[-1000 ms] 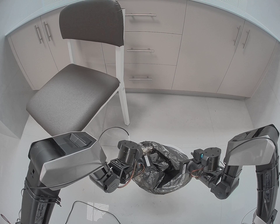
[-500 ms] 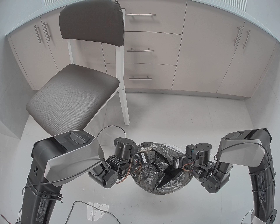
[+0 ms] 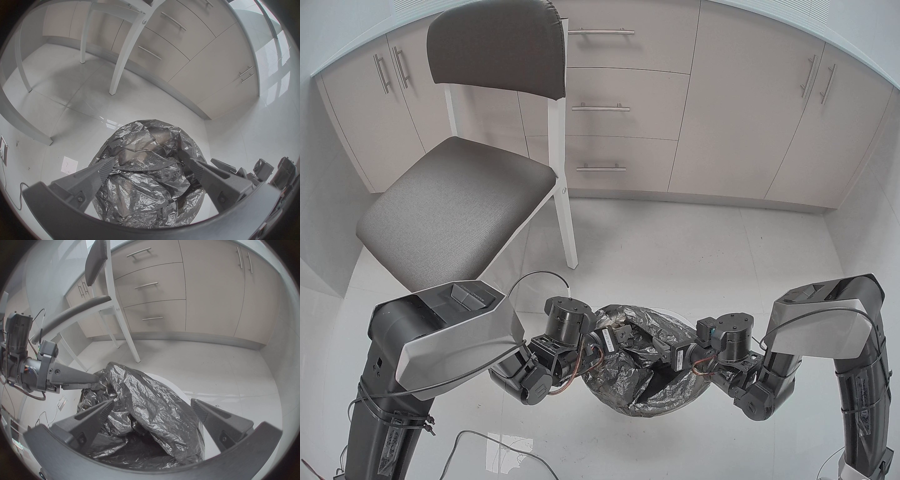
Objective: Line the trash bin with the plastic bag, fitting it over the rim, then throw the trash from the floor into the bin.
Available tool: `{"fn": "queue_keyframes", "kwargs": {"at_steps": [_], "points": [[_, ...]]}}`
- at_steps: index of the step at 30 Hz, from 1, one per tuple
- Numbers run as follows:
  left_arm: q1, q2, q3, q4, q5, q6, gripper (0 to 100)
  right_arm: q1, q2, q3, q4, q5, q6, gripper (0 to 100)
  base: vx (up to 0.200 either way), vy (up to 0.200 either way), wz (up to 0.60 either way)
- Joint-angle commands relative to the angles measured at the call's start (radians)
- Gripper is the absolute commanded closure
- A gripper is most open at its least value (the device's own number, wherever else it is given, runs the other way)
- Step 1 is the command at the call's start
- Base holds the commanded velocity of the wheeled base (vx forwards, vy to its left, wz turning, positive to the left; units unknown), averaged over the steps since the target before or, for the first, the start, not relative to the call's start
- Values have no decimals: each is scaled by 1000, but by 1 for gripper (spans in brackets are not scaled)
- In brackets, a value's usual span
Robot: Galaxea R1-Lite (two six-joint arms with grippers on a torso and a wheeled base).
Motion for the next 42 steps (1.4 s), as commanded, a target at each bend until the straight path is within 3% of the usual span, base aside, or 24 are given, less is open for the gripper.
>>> {"fn": "queue_keyframes", "kwargs": {"at_steps": [1,15,23,36,42], "points": [[1,2,0,0,1,0,0,-2,31,-16,-1,-1,0,0,0,0,0],[-1,2,2,0,2,0,0,-24,85,-112,-4,-67,11,0,0,0,0],[-2,2,3,0,4,0,0,-53,77,-175,0,-113,66,0,0,0,0],[-21,0,19,-10,38,0,0,-110,93,-227,10,-117,67,0,0,0,0],[-21,0,19,-10,38,0,0,-93,57,-183,17,-116,70,0,0,0,0]]}}
